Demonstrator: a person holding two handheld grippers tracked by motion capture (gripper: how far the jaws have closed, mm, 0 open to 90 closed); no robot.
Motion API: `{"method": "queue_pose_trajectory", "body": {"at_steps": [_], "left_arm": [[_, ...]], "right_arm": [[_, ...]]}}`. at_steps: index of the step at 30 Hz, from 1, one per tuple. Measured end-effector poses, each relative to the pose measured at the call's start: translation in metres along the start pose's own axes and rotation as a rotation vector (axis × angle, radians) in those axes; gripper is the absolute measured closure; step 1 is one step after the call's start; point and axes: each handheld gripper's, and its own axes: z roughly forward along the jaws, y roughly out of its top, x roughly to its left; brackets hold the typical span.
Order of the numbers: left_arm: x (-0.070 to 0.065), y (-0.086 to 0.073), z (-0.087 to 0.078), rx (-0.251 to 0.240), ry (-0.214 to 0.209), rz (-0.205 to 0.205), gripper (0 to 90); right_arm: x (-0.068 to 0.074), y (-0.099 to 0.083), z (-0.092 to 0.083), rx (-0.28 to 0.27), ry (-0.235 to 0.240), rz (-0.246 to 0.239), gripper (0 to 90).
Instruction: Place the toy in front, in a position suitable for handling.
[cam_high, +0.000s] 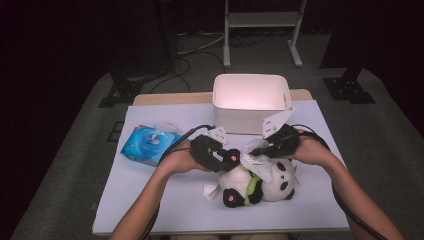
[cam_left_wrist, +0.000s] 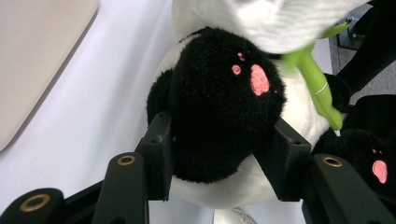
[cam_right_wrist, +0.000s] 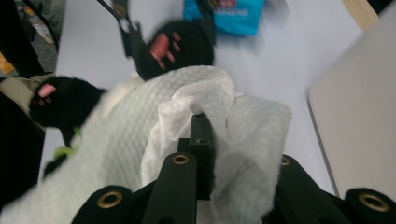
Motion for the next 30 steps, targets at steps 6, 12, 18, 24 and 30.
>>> {"method": "queue_pose_trajectory", "body": {"at_steps": [6, 12, 18, 24, 30], "left_arm": [[0.001, 0.000, 0.000, 0.001, 0.000, 0.004, 50.3], [-0.001, 0.000, 0.000, 0.003, 0.002, 0.005, 50.1], [-0.001, 0.000, 0.000, 0.002, 0.001, 0.005, 50.1], [0.000, 0.001, 0.000, 0.007, -0.001, 0.005, 49.9], [-0.001, 0.001, 0.000, 0.008, 0.002, 0.013, 50.1]], "right_arm": [[-0.006, -0.021, -0.006, 0.005, -0.017, 0.050, 78.7], [-0.002, -0.026, -0.015, 0.009, -0.050, 0.041, 69.4], [-0.003, -0.029, -0.022, 0.009, -0.065, 0.056, 63.2], [0.000, -0.028, -0.025, -0.009, -0.069, 0.035, 66.0], [0.008, -0.024, -0.022, -0.023, -0.038, -0.014, 80.0]]}}
